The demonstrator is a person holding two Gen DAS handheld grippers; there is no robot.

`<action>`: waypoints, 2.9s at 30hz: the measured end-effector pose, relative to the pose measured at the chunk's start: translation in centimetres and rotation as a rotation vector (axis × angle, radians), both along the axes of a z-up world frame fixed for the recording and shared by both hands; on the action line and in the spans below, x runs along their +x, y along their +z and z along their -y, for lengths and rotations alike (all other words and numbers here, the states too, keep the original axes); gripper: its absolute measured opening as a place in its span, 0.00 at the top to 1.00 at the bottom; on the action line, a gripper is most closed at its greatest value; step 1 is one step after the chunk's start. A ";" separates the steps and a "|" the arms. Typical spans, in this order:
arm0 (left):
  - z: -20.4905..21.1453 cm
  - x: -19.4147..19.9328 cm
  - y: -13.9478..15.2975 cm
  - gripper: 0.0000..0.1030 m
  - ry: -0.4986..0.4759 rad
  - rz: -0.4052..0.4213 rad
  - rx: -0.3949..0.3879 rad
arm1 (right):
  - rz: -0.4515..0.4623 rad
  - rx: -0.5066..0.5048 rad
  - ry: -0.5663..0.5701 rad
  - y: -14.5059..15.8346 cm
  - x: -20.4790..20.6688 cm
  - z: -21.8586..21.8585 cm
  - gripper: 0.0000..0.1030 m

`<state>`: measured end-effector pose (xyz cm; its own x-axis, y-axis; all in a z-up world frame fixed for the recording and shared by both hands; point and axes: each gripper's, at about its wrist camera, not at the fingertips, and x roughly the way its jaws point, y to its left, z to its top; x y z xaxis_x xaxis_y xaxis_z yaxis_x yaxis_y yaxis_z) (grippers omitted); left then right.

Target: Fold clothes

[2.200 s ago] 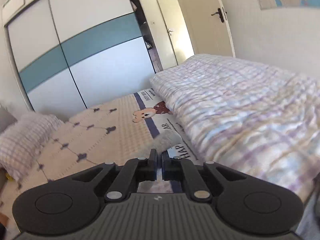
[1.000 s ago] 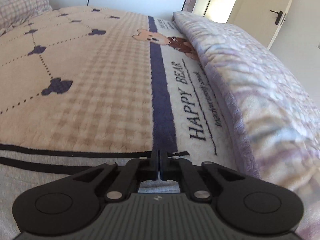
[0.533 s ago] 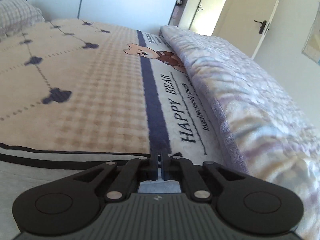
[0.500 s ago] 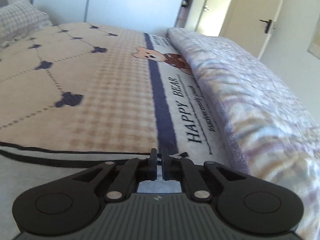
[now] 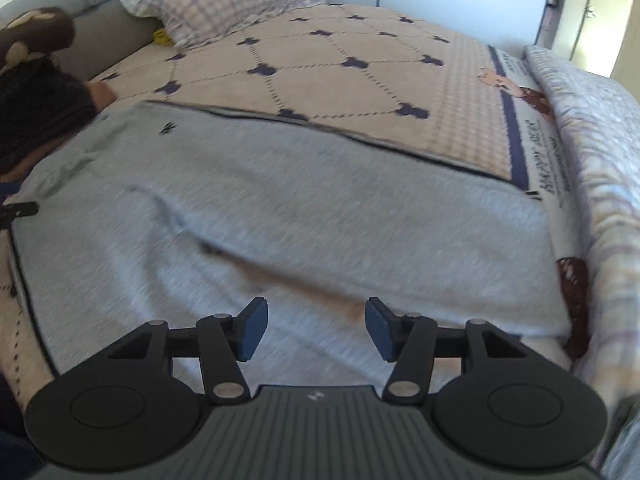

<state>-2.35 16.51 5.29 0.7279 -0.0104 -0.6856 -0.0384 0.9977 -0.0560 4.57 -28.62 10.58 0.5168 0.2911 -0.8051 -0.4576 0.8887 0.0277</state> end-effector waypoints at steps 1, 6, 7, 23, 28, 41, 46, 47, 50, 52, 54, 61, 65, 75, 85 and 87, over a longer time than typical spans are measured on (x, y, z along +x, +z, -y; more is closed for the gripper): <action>0.3 -0.5 0.0 0.00 -0.011 0.008 -0.018 | -0.009 0.017 0.013 -0.8 -1.0 -0.8 0.44; 2.6 -0.9 -0.4 0.00 -0.061 0.049 0.027 | 0.060 0.074 0.001 -4.2 -3.9 -4.7 0.44; 3.0 -0.6 -0.9 0.00 -0.069 0.032 0.051 | 0.071 0.041 -0.007 -4.9 -3.8 -5.5 0.44; -0.3 -3.2 -2.1 0.00 0.040 -0.002 -0.210 | 0.052 -0.120 -0.416 -7.7 -13.1 8.1 0.40; -0.4 -2.1 -2.7 0.00 0.075 -0.005 -0.264 | 0.162 -0.078 -0.486 -6.0 -14.7 10.0 0.45; -0.3 -2.8 -2.1 0.00 0.070 0.032 -0.265 | 0.164 0.099 -0.605 -4.0 -11.6 13.4 0.50; -0.4 -1.8 -2.4 0.00 0.074 0.033 -0.293 | 0.112 0.341 -0.723 -5.2 -21.0 15.9 0.50; -0.5 -1.7 -2.4 0.00 0.080 0.040 -0.306 | 0.098 0.395 -0.765 -5.7 -22.5 16.6 0.52; -0.7 -1.8 -2.6 0.00 0.123 0.052 -0.333 | 0.117 0.493 -0.812 -7.5 -24.4 17.0 0.65; -0.8 -2.2 -2.6 0.00 0.140 0.058 -0.357 | 0.135 0.499 -0.835 -8.1 -24.1 16.2 0.65; -1.1 -2.9 -2.4 0.00 0.146 0.065 -0.367 | 0.140 0.486 -0.842 -8.6 -23.5 15.2 0.65; -1.1 -3.0 -2.8 0.00 0.123 0.067 -0.376 | 0.120 0.719 -0.986 -12.0 -22.5 15.0 0.72; -0.8 -2.0 -3.3 0.17 0.117 0.088 -0.368 | 0.143 0.871 -1.051 -13.1 -21.2 15.7 0.82; -2.9 -2.9 -3.4 0.44 0.146 0.088 -0.448 | 0.190 0.984 -1.092 -12.9 -22.3 15.6 0.72; -2.0 -1.5 -3.2 0.79 0.147 0.074 -0.371 | 0.213 0.973 -1.094 -11.7 -20.5 15.9 0.93; -3.1 -1.4 -2.8 0.89 0.170 0.056 -0.410 | 0.238 0.932 -1.073 -10.1 -20.0 15.9 0.95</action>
